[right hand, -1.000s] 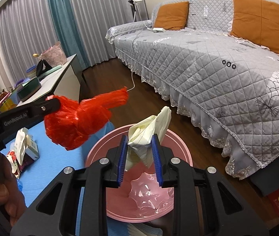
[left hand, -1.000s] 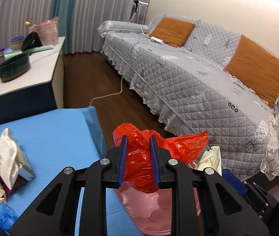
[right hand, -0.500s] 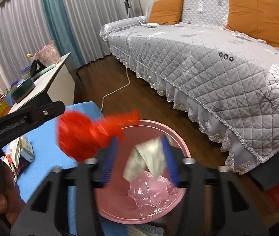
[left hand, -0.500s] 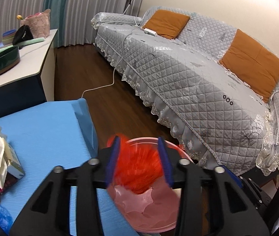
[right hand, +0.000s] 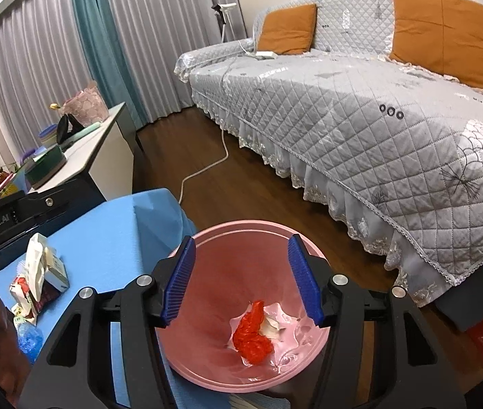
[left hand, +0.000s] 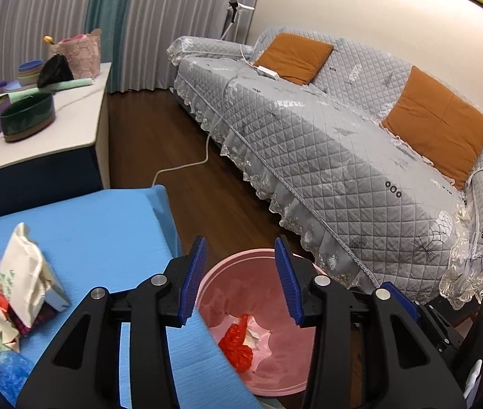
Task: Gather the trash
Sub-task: 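Move both open tools back toward the trash on the table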
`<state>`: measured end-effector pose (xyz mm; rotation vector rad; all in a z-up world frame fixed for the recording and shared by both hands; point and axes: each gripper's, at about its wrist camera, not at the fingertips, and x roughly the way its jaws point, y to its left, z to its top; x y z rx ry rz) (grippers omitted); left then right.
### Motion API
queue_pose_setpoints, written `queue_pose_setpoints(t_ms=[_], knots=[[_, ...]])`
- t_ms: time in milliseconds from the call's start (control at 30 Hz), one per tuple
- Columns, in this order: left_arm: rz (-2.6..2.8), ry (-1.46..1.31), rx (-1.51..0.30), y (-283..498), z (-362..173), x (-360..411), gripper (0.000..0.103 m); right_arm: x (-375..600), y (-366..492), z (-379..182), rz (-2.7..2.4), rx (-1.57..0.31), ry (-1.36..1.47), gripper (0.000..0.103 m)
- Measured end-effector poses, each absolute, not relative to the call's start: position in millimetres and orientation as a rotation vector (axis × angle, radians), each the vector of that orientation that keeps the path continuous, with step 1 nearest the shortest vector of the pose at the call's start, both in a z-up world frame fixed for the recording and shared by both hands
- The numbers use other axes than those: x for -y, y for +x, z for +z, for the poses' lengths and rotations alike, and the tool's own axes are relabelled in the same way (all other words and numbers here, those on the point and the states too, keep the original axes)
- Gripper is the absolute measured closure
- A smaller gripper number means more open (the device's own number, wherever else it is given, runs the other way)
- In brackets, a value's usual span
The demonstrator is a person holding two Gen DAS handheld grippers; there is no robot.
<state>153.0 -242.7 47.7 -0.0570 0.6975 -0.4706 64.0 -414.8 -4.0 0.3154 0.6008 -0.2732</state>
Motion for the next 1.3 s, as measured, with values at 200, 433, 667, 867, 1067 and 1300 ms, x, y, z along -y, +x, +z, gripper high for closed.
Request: queue_pose_setpoints(t_ms=[200, 433, 667, 867, 1067, 1300], knots=[[-0.439, -0.065, -0.660, 139, 62, 219, 0.061, 401, 58, 6, -0.265, -0.547, 0.296, 0.046], [-0.402, -0.064, -0.632, 116, 73, 185, 0.061, 385, 48, 18, -0.260, -0.479, 0.294, 0.046], [-0.354, -0.091, -0.608, 93, 78, 143, 0.064, 351, 48, 27, -0.181, -0.458, 0.281, 0.047], [-0.289, -0.108, -0.596, 75, 74, 94, 0.065, 313, 54, 32, -0.083, -0.467, 0.260, 0.048], [-0.177, -0.142, -0.586, 62, 67, 33, 0.065, 273, 61, 32, 0.014, -0.482, 0.239, 0.053], [-0.034, -0.204, -0.602, 54, 42, -29, 0.066, 231, 78, 22, 0.128, -0.521, 0.231, 0.064]])
